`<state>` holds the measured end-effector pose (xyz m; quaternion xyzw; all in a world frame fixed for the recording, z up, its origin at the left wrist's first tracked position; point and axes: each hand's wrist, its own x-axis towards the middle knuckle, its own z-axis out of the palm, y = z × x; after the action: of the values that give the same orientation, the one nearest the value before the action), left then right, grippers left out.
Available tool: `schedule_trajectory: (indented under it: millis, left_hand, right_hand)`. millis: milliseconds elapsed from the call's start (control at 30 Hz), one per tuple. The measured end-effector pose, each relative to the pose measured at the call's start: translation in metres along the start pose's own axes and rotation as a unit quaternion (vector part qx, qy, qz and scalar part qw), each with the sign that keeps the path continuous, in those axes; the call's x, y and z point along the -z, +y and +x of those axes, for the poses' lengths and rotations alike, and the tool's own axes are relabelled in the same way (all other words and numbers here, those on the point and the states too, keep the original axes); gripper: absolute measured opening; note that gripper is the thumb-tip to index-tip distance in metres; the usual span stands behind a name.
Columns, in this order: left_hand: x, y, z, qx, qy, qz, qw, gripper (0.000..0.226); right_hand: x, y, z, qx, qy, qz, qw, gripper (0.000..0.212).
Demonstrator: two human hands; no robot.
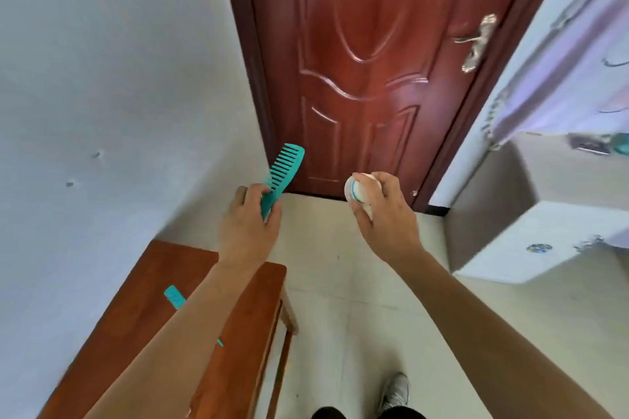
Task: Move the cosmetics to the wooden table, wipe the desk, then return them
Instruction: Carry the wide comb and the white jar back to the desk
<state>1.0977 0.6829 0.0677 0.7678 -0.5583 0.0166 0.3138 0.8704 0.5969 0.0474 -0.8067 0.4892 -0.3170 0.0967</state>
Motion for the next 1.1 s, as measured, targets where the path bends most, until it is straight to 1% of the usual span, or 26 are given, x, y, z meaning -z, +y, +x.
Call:
schedule_trajectory:
  millis: [133,233,367,533,667,800,900,1000,1100]
  left_hand:
    - [-0.053,0.112,0.008,-0.081,-0.036,-0.045,0.995,0.026]
    - [-0.09,0.194,0.008,-0.155,-0.025,-0.064,0.985,0.025]
    - [-0.149,0.308,0.008,-0.247,-0.005,-0.066,0.967,0.024]
    - [-0.21,0.439,-0.001,-0.298,-0.025,-0.129,0.945,0.021]
    - [-0.256,0.513,0.001,-0.365,-0.055,-0.121,0.921,0.023]
    - [-0.321,0.576,0.007,-0.386,-0.102,-0.128,0.908,0.025]
    - [-0.376,0.621,0.015,-0.386,-0.141,-0.13,0.902,0.024]
    - [-0.434,0.672,0.033,-0.387,-0.162,-0.139,0.897,0.025]
    - [-0.485,0.733,0.06,-0.386,-0.182,-0.144,0.893,0.028]
  right_hand:
    - [0.078,0.09,-0.025,-0.072,0.057,-0.054,0.994,0.041]
    - [0.131,0.153,-0.042,-0.118,0.085,-0.08,0.986,0.04]
    - [0.209,0.24,-0.065,-0.147,0.123,-0.123,0.974,0.042]
    - [0.297,0.33,-0.103,-0.232,0.155,-0.155,0.948,0.042]
    - [0.339,0.392,-0.123,-0.29,0.173,-0.169,0.926,0.044]
    - [0.36,0.469,-0.129,-0.342,0.17,-0.186,0.905,0.046]
    - [0.367,0.526,-0.123,-0.357,0.162,-0.195,0.899,0.045]
    - [0.383,0.588,-0.102,-0.36,0.153,-0.218,0.894,0.045]
    - [0.41,0.651,-0.07,-0.384,0.151,-0.216,0.885,0.046]
